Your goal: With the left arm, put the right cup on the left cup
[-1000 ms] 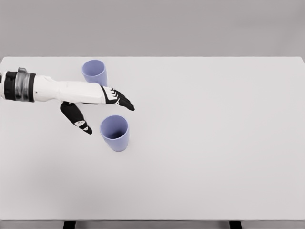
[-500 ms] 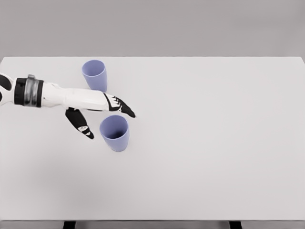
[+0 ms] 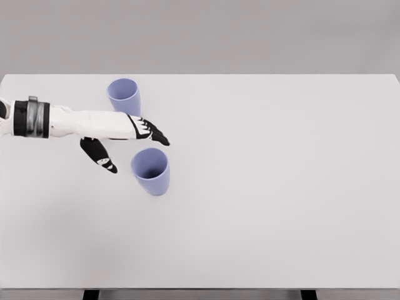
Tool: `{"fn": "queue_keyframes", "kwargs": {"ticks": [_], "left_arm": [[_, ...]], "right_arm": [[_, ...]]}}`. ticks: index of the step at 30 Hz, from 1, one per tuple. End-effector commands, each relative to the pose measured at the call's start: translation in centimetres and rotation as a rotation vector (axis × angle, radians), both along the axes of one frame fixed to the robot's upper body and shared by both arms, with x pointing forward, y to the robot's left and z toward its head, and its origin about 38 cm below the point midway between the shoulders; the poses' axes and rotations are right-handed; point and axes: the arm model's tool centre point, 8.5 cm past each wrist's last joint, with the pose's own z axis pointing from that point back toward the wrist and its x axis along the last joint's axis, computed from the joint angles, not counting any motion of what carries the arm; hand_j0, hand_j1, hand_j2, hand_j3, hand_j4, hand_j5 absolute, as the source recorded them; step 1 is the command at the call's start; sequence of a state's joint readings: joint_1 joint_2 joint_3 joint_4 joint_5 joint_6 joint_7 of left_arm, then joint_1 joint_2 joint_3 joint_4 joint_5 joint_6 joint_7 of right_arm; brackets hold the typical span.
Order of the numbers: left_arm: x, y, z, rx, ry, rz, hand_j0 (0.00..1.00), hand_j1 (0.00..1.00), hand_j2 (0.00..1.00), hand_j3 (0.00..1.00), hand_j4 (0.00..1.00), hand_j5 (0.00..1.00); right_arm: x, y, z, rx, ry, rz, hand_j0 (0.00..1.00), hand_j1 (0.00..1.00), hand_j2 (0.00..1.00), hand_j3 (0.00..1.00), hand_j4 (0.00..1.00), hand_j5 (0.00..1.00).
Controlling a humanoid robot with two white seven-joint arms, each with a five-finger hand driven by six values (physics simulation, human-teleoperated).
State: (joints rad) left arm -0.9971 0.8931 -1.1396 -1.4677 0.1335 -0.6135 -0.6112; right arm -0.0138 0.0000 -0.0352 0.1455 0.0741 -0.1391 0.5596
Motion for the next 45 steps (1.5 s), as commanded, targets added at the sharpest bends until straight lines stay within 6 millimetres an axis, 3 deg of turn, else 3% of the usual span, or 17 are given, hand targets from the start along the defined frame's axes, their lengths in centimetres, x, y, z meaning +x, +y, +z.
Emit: {"fn": "queue_keyframes", "kwargs": {"ticks": [1,7,12,17,22,30,35,41,45], "left_arm": [[0.4,0.2,0.2,0.003,-0.013,0.014,1.0,1.0,1.0,1.0,1.0,1.0],[0.7,0.5,-0.5,0.001,0.003,0.031,1.0,1.0,1.0,1.0,1.0,1.0],[0.9,-1.6,-1.8,-0.017,0.024,0.001,1.0,1.0,1.0,1.0,1.0,1.0],[0.5,-1.1,-3.5,-0.011,0.052,0.02,1.0,1.0,1.0,1.0,1.0,1.0],[0.7,-1.9,-4.6,-0.003,0.045,0.017,1.0,1.0,1.0,1.0,1.0,1.0],[0.5,-1.6,-4.9,-0.025,0.057,0.029,0.64,0.64,0.64,0.64,0.64,0.64],[0.0,-1.4,-5.9,-0.027,0.081,0.036,0.59,0.59,0.59,0.59,0.59,0.59],[0.4,-0.6,-4.0,-0.095,0.071,0.064,0.55,0.55,0.55,0.55,0.55,0.55],[1.2,1.6,-1.7,-0.117,0.028,0.119,0.54,0.54,0.54,0.54,0.54,0.54]], "right_arm": [[0.0,0.0,0.0,0.0,0.0,0.001,1.0,1.0,1.0,1.0,1.0,1.0],[0.0,0.0,0.0,0.0,0.0,0.001,1.0,1.0,1.0,1.0,1.0,1.0],[0.0,0.0,0.0,0.0,0.0,0.001,1.0,1.0,1.0,1.0,1.0,1.0],[0.0,0.0,0.0,0.0,0.0,0.001,1.0,1.0,1.0,1.0,1.0,1.0],[0.0,0.0,0.0,0.0,0.0,0.001,1.0,1.0,1.0,1.0,1.0,1.0],[0.0,0.0,0.0,0.0,0.0,0.001,1.0,1.0,1.0,1.0,1.0,1.0],[0.0,0.0,0.0,0.0,0.0,0.001,1.0,1.0,1.0,1.0,1.0,1.0],[0.0,0.0,0.0,0.0,0.0,0.001,1.0,1.0,1.0,1.0,1.0,1.0],[0.0,0.0,0.0,0.0,0.0,0.001,1.0,1.0,1.0,1.0,1.0,1.0]]}}
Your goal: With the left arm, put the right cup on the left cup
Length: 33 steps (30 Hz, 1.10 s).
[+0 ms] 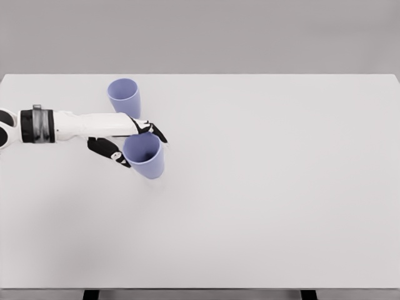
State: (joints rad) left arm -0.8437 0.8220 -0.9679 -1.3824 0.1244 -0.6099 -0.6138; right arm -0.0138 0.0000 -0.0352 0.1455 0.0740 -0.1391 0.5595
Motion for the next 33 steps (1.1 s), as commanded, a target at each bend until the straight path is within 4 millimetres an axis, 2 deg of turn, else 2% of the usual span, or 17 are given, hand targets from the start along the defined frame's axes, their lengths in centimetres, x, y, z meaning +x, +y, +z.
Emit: {"fn": "queue_keyframes", "kwargs": {"ticks": [1,7,13,18,28,33], "left_arm": [[0.3,1.1,1.0,-0.025,-0.011,0.031,0.53,0.53,0.53,0.53,0.53,0.53],[1.6,5.7,5.2,-0.049,-0.085,0.149,0.53,0.53,0.53,0.53,0.53,0.53],[2.7,7.4,8.0,-0.059,-0.13,0.199,0.53,0.53,0.53,0.53,0.53,0.53],[3.6,9.4,9.3,-0.049,-0.153,0.259,0.54,0.54,0.54,0.54,0.54,0.54],[4.9,11.6,11.5,-0.042,-0.19,0.335,0.55,0.55,0.55,0.55,0.55,0.55],[5.7,11.1,12.7,-0.059,-0.214,0.336,0.55,0.55,0.55,0.55,0.55,0.55]], "right_arm": [[0.0,0.0,0.0,0.001,0.0,0.001,1.0,1.0,1.0,1.0,1.0,1.0],[0.0,0.0,0.0,0.002,0.0,0.001,1.0,1.0,1.0,1.0,1.0,1.0],[0.0,0.0,0.0,0.001,0.0,0.001,1.0,1.0,1.0,1.0,1.0,1.0],[0.0,0.0,0.0,0.001,0.0,0.001,1.0,1.0,1.0,1.0,1.0,1.0],[0.0,0.0,0.0,0.002,0.0,0.001,1.0,1.0,1.0,1.0,1.0,1.0],[0.0,0.0,0.0,0.001,0.0,0.003,1.0,1.0,1.0,1.0,1.0,1.0]]}}
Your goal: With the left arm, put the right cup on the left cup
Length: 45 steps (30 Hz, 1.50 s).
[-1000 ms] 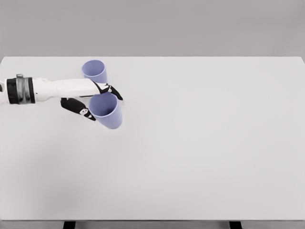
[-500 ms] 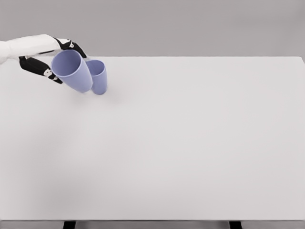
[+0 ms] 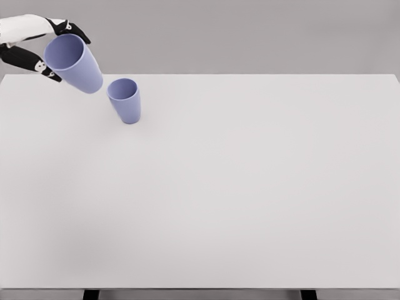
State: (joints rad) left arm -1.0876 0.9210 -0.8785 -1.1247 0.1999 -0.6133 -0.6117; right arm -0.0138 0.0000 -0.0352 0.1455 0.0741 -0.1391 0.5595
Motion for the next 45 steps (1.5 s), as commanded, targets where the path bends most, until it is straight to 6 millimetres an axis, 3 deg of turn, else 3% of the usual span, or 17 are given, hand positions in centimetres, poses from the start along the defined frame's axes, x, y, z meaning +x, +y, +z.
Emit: {"fn": "queue_keyframes", "kwargs": {"ticks": [1,10,15,22,36,45], "left_arm": [[0.4,-0.1,-0.3,-0.014,0.007,0.006,0.55,0.55,0.55,0.55,0.55,0.55],[2.4,-4.5,-1.2,-0.032,0.019,-0.056,0.55,0.55,0.55,0.55,0.55,0.55],[3.4,-5.5,-1.7,-0.038,0.036,-0.057,0.55,0.55,0.55,0.55,0.55,0.55],[3.9,-6.0,-1.5,-0.032,0.03,-0.055,0.55,0.55,0.55,0.55,0.55,0.55],[4.3,-4.2,-2.5,0.007,0.07,-0.002,0.56,0.56,0.56,0.56,0.56,0.56],[4.6,-4.0,-2.5,0.003,0.072,0.011,0.56,0.56,0.56,0.56,0.56,0.56]], "right_arm": [[0.0,0.0,0.0,0.001,0.0,0.001,1.0,1.0,1.0,1.0,1.0,1.0],[0.0,0.0,0.0,0.001,0.0,0.001,1.0,1.0,1.0,1.0,1.0,1.0],[0.0,0.0,0.0,0.001,0.0,0.001,1.0,1.0,1.0,1.0,1.0,1.0],[0.0,0.0,0.0,0.001,0.0,0.001,1.0,1.0,1.0,1.0,1.0,1.0],[0.0,0.0,0.0,0.001,0.0,0.001,1.0,1.0,1.0,1.0,1.0,1.0],[0.0,0.0,0.0,0.001,0.0,0.001,1.0,1.0,1.0,1.0,1.0,1.0]]}}
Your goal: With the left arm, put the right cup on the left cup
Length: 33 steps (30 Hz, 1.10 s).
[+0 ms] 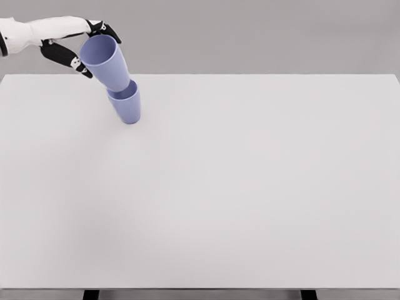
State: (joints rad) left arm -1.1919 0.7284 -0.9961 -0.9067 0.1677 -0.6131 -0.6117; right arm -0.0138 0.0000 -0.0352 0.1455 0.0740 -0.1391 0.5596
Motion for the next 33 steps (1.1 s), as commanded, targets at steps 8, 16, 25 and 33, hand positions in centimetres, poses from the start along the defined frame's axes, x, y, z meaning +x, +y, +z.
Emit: {"fn": "queue_keyframes", "kwargs": {"ticks": [8,16,25,33], "left_arm": [[1.3,-0.3,-0.9,-0.014,0.025,0.037,0.56,0.56,0.56,0.56,0.56,0.56],[2.2,-0.4,-1.2,-0.017,0.035,0.065,0.56,0.56,0.56,0.56,0.56,0.56],[2.2,-0.6,-1.2,-0.02,0.036,0.062,0.56,0.56,0.56,0.56,0.56,0.56],[2.2,-0.2,-2.0,-0.016,0.052,0.072,0.56,0.56,0.56,0.56,0.56,0.56]], "right_arm": [[0.0,0.0,0.0,0.001,0.0,0.001,1.0,1.0,1.0,1.0,1.0,1.0],[0.0,0.0,0.0,0.001,0.0,0.001,1.0,1.0,1.0,1.0,1.0,1.0],[0.0,0.0,0.0,0.001,0.0,0.001,1.0,1.0,1.0,1.0,1.0,1.0],[0.0,0.0,0.0,0.001,0.0,0.001,1.0,1.0,1.0,1.0,1.0,1.0]]}}
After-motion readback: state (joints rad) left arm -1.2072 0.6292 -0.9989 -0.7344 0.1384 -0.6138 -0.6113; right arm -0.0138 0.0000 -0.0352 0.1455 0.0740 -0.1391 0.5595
